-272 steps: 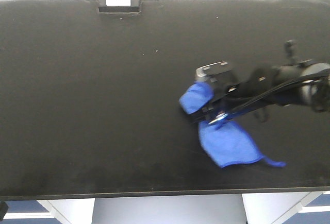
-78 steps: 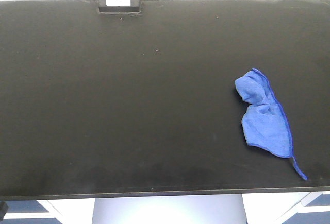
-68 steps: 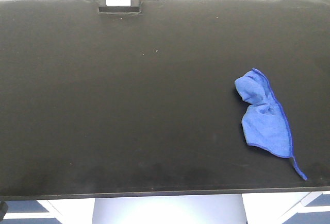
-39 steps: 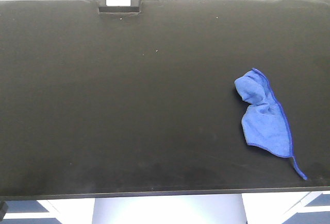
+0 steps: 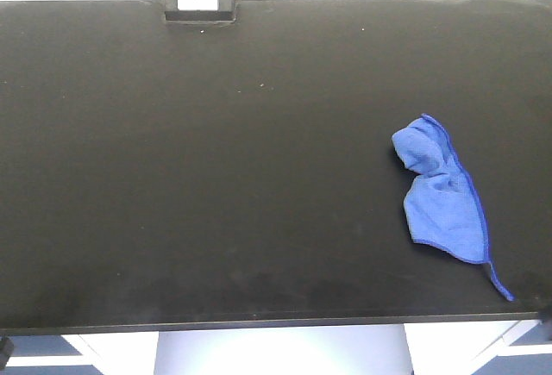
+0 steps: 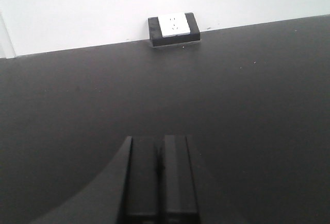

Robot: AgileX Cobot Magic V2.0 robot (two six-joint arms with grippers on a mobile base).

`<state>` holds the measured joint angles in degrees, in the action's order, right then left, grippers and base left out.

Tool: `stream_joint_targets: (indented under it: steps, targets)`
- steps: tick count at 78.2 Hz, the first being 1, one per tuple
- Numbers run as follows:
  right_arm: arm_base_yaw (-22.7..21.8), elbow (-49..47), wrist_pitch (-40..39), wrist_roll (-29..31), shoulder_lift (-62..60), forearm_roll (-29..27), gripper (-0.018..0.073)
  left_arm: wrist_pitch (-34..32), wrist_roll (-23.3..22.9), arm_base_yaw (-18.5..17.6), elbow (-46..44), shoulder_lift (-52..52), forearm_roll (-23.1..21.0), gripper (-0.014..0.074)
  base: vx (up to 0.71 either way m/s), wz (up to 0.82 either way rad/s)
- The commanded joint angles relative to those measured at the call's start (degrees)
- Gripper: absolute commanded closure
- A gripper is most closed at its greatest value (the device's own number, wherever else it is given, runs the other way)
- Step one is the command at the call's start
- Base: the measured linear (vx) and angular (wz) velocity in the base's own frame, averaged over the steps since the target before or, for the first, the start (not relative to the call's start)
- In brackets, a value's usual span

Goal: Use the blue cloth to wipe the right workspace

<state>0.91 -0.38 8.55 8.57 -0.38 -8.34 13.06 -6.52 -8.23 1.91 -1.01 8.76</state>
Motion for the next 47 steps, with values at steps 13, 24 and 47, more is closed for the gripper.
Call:
stream_joint_targets:
  steps: [13, 24, 47]
  targets:
    - [-0.11, 2.96, -10.12, -10.02, -0.73, 3.57, 0.0567, -4.65, -0.09, -0.41, -1.48, 0.02, -0.08, 0.0603, 0.0, 0.0]
    - [-0.11, 2.96, -10.02, -9.89, -0.73, 4.93, 0.0567, -4.65, -0.09, -0.41, -1.48, 0.02, -0.08, 0.0603, 0.0, 0.0]
    - [-0.11, 2.96, -10.02, -9.89, -0.73, 4.93, 0.0567, -4.65, -0.09, -0.41, -1.48, 0.02, -0.08, 0.0603, 0.0, 0.0]
